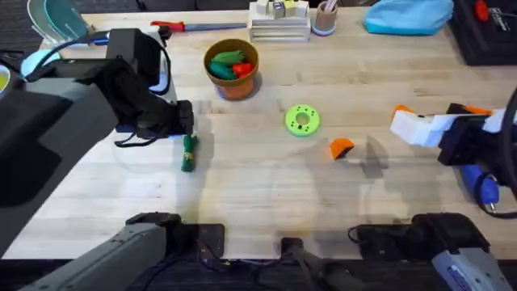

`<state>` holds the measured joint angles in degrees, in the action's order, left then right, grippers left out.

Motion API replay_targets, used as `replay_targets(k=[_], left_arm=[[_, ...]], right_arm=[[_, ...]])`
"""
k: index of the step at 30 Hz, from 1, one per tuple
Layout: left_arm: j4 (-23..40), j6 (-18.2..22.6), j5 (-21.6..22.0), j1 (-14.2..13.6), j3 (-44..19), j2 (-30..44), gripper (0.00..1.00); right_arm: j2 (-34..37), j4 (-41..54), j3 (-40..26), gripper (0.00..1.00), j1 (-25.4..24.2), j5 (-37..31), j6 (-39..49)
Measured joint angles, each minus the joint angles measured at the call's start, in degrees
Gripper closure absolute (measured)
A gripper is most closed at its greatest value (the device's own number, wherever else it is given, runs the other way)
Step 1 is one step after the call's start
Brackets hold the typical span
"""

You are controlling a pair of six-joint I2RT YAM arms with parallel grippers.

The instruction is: Pick up the gripper from the table and insert it into the empty holder that is missing its gripper. Then pick up a screw, insert it into the mounting hole, and use the screwdriver to tighten it. Finally, clean up the table by picking up the vegetable and placing it into the bucket.

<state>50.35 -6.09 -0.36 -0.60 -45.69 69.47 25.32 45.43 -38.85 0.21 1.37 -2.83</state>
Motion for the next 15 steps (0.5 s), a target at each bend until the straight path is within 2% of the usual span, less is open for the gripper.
replay_targets(k=[2, 3, 5, 8, 9, 11, 15], left_arm=[[-0.8, 0.0, 0.0, -1.0, 0.0, -1.3, 0.985], [-1.4, 0.2, 0.0, -1.9, 0.0, -2.3, 0.908], [-3.2, 0.2, 0.0, -4.6, 0.0, -5.2, 0.592], [-6.5, 0.2, -0.5, -10.2, 0.0, -10.2, 0.119], [-7.6, 0.1, -0.9, -12.1, 0.0, -11.8, 0.041], [-10.1, 0.0, -1.7, -16.9, 0.0, -15.2, 0.008], [-15.1, 0.0, -3.1, -25.5, 0.0, -20.0, 0.006]], right_arm=[[0.0, 0.0, 0.0, 0.010, 0.0, 0.0, 0.0], [0.0, 0.0, 0.0, 0.011, 0.0, 0.0, 0.0], [0.0, 0.0, 0.0, 0.010, 0.0, 0.0, 0.0], [0.0, 0.1, 0.0, 0.009, 0.0, 0.0, 0.0], [0.0, 0.1, 0.0, 0.008, 0.0, 0.0, 0.0], [0.0, 0.1, 0.0, 0.009, 0.0, 0.0, 0.0], [0.0, 0.1, 0.0, 0.008, 0.0, 0.0, 0.0]])
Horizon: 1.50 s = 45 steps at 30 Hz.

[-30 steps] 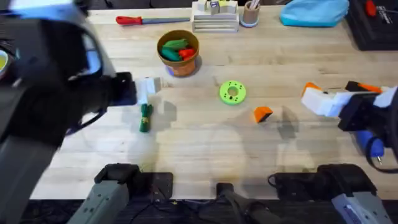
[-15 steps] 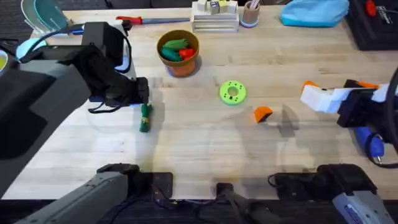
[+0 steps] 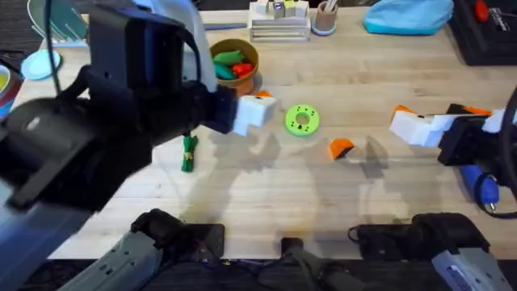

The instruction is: Pick up the gripper from the table and insert it into the empty holder that is missing its gripper. Then pick up a screw, insert it into the mounting hole, and use the screwdriver to tighten it. Finally, clean up the table by picking up the vegetable and placing it into the bucket.

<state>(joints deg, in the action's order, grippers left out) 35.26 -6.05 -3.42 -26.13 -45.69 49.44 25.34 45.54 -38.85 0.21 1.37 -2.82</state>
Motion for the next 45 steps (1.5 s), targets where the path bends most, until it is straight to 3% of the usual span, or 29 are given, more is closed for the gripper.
replay_targets(k=[4, 9, 12, 15, 21, 28, 32, 37, 45], left_arm=[[-5.8, 0.0, -0.3, -5.8, 0.0, -1.9, 0.006], [-14.3, 0.0, -0.5, -9.5, 0.0, -1.8, 0.007], [-16.5, 0.0, -0.4, -9.8, 0.0, -1.8, 0.007], [-13.5, 0.0, -0.4, -9.8, 0.0, -1.7, 0.008], [-13.2, 0.0, -0.4, -9.8, 0.0, -1.7, 0.008], [-21.5, 1.9, -0.2, -9.8, 1.4, 0.9, 0.007], [-31.1, 2.6, -0.3, -9.8, 8.6, -0.8, 0.007], [-41.8, 2.6, -1.6, -9.8, 21.1, -9.8, 0.008], [-46.4, 2.8, -4.6, -9.8, 35.8, -26.2, 0.008]], right_arm=[[0.0, 0.0, 0.0, 0.009, 0.0, 0.0, 0.0], [0.0, 0.0, 0.0, 0.009, 0.0, 0.0, 0.0], [0.0, 0.0, 0.0, 0.007, 0.0, 0.0, 0.0], [0.0, 0.0, 0.0, 0.008, 0.0, 0.0, 0.0], [0.0, 0.0, 0.0, 0.008, 0.0, 0.0, 0.0], [0.0, 0.0, 0.0, 0.008, 0.0, 0.0, 0.0], [0.0, 0.0, 0.0, 0.009, 0.0, 0.0, 0.0], [0.0, 0.0, 0.0, 0.009, 0.0, 0.0, 0.0], [0.0, 0.0, 0.0, 0.007, 0.0, 0.0, 0.0]])
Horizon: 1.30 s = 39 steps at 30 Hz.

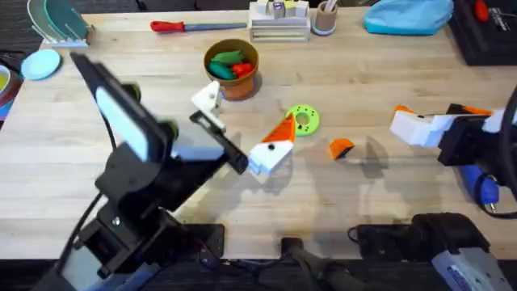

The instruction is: Pick up the gripper from the table and insert it into the empty holder that is missing its gripper. Then pick up a screw, insert it into the mounting hole, and use the screwdriver to tighten it. Finally, clean up the table by picking up the vegetable and placing it into the bucket.

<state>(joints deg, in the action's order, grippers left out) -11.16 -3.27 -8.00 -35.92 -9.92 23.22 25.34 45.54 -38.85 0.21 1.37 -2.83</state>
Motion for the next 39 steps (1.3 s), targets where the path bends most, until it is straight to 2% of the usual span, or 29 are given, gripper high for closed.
replay_targets(k=[7, 13, 17, 39], left_arm=[[-0.2, 0.0, -1.3, 0.0, 7.9, -12.1, 0.008], [8.7, 0.0, -2.6, 0.0, 9.6, -22.4, 0.008], [14.9, 0.0, -3.2, -0.2, 9.6, -22.9, 0.008], [14.8, 0.0, -3.4, -0.2, 9.6, -22.6, 0.008]], right_arm=[[0.0, 0.0, 0.0, 0.009, 0.0, 0.0, 0.0], [0.0, 0.0, 0.0, 0.008, 0.0, 0.0, 0.0], [0.0, 0.0, 0.0, 0.009, 0.0, 0.0, 0.0], [0.0, 0.0, 0.0, 0.009, 0.0, 0.0, 0.0]])
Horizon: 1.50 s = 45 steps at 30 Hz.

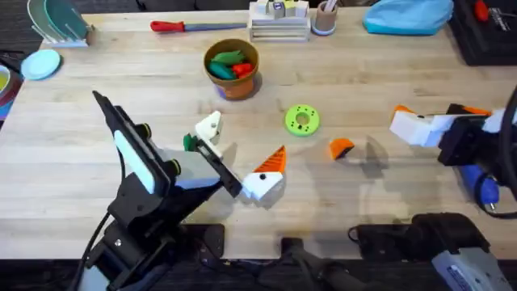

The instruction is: Pick up the gripper from the table and insert it into the empty holder that is missing its gripper. Then pick up a screw, insert it into the mounting hole, and use the screwdriver to tighten it. Finally, clean up the table by picking up the vegetable and placing it into the bucket.

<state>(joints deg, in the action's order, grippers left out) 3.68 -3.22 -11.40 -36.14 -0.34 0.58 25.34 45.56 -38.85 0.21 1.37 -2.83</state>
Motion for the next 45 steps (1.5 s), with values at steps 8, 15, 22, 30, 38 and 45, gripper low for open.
replay_targets(k=[8, 15, 22, 30, 38, 45], left_arm=[[0.0, 0.0, 0.0, 0.0, 0.0, 0.0, 0.008], [0.0, 0.0, 0.0, 0.0, 0.0, 0.0, 0.008], [0.0, 0.0, 0.0, 0.0, 0.0, 0.0, 0.008], [0.0, 0.0, 0.0, 0.0, 0.0, 0.0, 0.008], [0.0, 0.0, 0.0, 0.0, 0.0, 0.0, 0.007], [0.0, 0.0, 0.0, 0.0, 0.0, 0.0, 0.007]], right_arm=[[0.0, 0.0, 0.0, 0.009, 0.0, 0.0, 0.0], [0.0, -2.9, -0.1, 0.007, 0.0, 5.1, -5.3], [1.1, 1.3, -0.2, 0.007, 1.1, 11.9, -9.4], [5.6, 4.0, -0.2, 0.007, 12.5, 10.0, -10.0], [10.3, 6.2, -0.2, 0.009, 25.9, -0.2, -14.8], [19.6, 3.2, -0.2, 0.007, 31.2, -8.5, -21.8]])
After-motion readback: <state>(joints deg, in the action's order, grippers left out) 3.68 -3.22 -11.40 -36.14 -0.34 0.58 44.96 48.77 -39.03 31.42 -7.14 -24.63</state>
